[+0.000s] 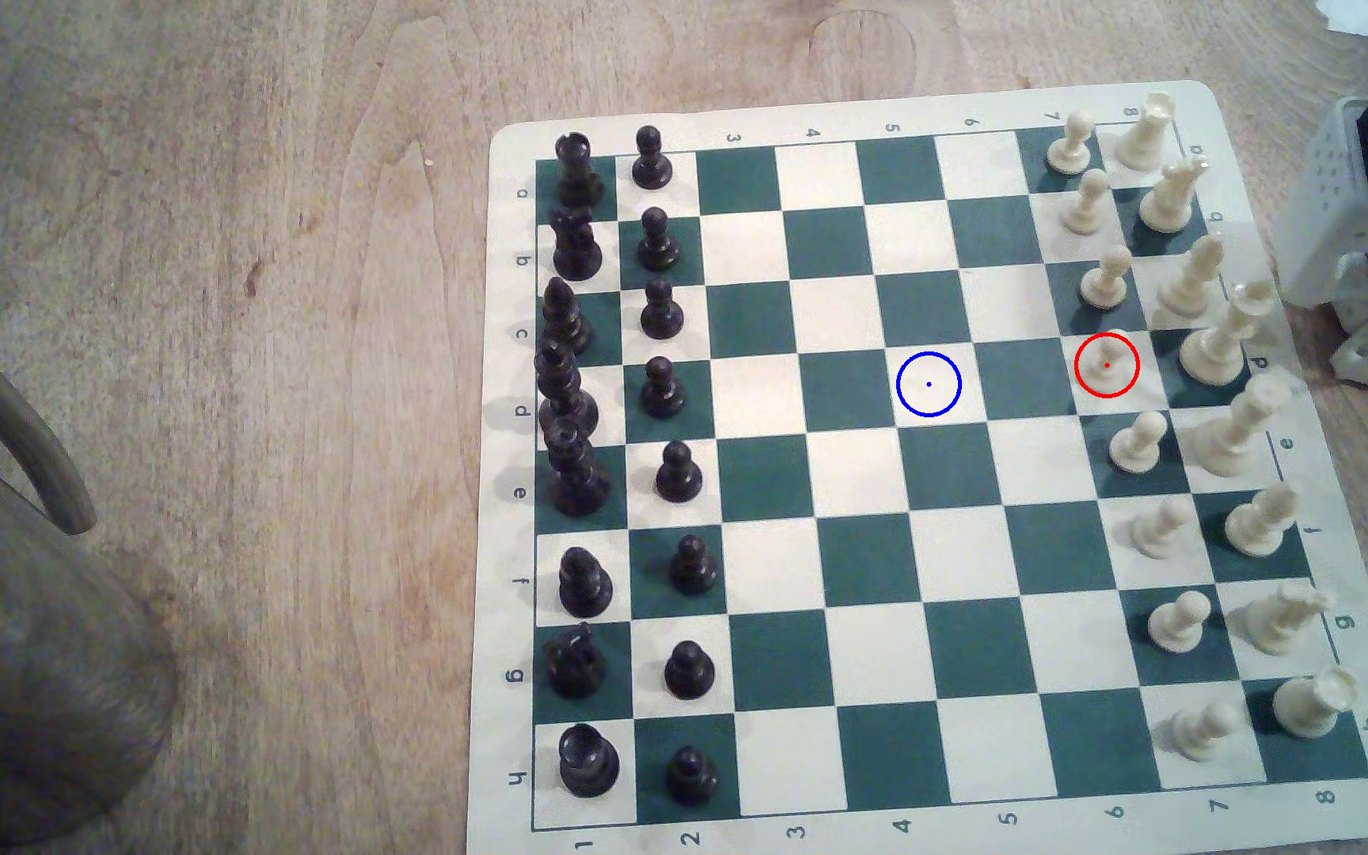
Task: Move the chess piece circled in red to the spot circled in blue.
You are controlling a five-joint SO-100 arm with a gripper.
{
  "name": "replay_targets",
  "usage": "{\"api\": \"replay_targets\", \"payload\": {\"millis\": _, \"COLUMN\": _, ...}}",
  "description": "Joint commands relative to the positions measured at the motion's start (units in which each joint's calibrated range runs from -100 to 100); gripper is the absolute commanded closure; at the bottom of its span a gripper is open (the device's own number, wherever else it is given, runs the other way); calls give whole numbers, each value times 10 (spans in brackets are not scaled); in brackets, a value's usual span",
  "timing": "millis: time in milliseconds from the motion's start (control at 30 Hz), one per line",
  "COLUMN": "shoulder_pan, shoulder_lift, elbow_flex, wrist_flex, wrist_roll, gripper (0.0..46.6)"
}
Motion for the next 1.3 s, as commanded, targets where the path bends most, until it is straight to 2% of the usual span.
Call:
{"api": "replay_targets", "payload": {"millis": 0, "shoulder_pan": -18, "shoulder_lift": -2, "elbow_flex": 9, "wrist_flex": 229, "wrist_roll": 7, "gripper": 464}}
{"api": "replay_targets", "payload": {"millis": 167, "shoulder_pan": -28, "shoulder_lift": -1, "elbow_flex": 8, "wrist_flex": 457, "wrist_roll": 24, "gripper": 465}}
{"api": "replay_targets", "payload": {"millis": 267, "shoulder_pan": -44, "shoulder_lift": -1, "elbow_flex": -30, "wrist_flex": 635, "wrist_roll": 25, "gripper": 465}}
{"api": "replay_targets", "payload": {"millis": 367, "shoulder_pan": -51, "shoulder_lift": -1, "elbow_flex": -112, "wrist_flex": 837, "wrist_roll": 5, "gripper": 465}}
{"api": "replay_targets", "payload": {"millis": 400, "shoulder_pan": -57, "shoulder_lift": -1, "elbow_flex": -165, "wrist_flex": 962, "wrist_roll": -1, "gripper": 465}}
{"api": "replay_targets", "payload": {"millis": 567, "shoulder_pan": -68, "shoulder_lift": 42, "elbow_flex": -272, "wrist_flex": 1228, "wrist_roll": -8, "gripper": 465}}
{"api": "replay_targets", "payload": {"millis": 633, "shoulder_pan": -75, "shoulder_lift": 63, "elbow_flex": -295, "wrist_flex": 1286, "wrist_roll": -16, "gripper": 452}}
{"api": "replay_targets", "payload": {"millis": 767, "shoulder_pan": -93, "shoulder_lift": 115, "elbow_flex": -353, "wrist_flex": 1382, "wrist_roll": -49, "gripper": 449}}
{"api": "replay_targets", "payload": {"millis": 800, "shoulder_pan": -100, "shoulder_lift": 133, "elbow_flex": -366, "wrist_flex": 1399, "wrist_roll": -59, "gripper": 394}}
{"api": "replay_targets", "payload": {"millis": 833, "shoulder_pan": -113, "shoulder_lift": 192, "elbow_flex": -413, "wrist_flex": 1438, "wrist_roll": -90, "gripper": 270}}
{"api": "replay_targets", "payload": {"millis": 900, "shoulder_pan": -131, "shoulder_lift": 264, "elbow_flex": -478, "wrist_flex": 1484, "wrist_roll": -110, "gripper": 275}}
{"api": "replay_targets", "payload": {"millis": 1000, "shoulder_pan": -148, "shoulder_lift": 326, "elbow_flex": -524, "wrist_flex": 1502, "wrist_roll": -117, "gripper": 282}}
{"api": "replay_targets", "payload": {"millis": 1167, "shoulder_pan": -145, "shoulder_lift": 418, "elbow_flex": -539, "wrist_flex": 1541, "wrist_roll": -133, "gripper": 239}}
{"api": "replay_targets", "payload": {"millis": 1267, "shoulder_pan": -162, "shoulder_lift": 467, "elbow_flex": -544, "wrist_flex": 1573, "wrist_roll": -134, "gripper": 284}}
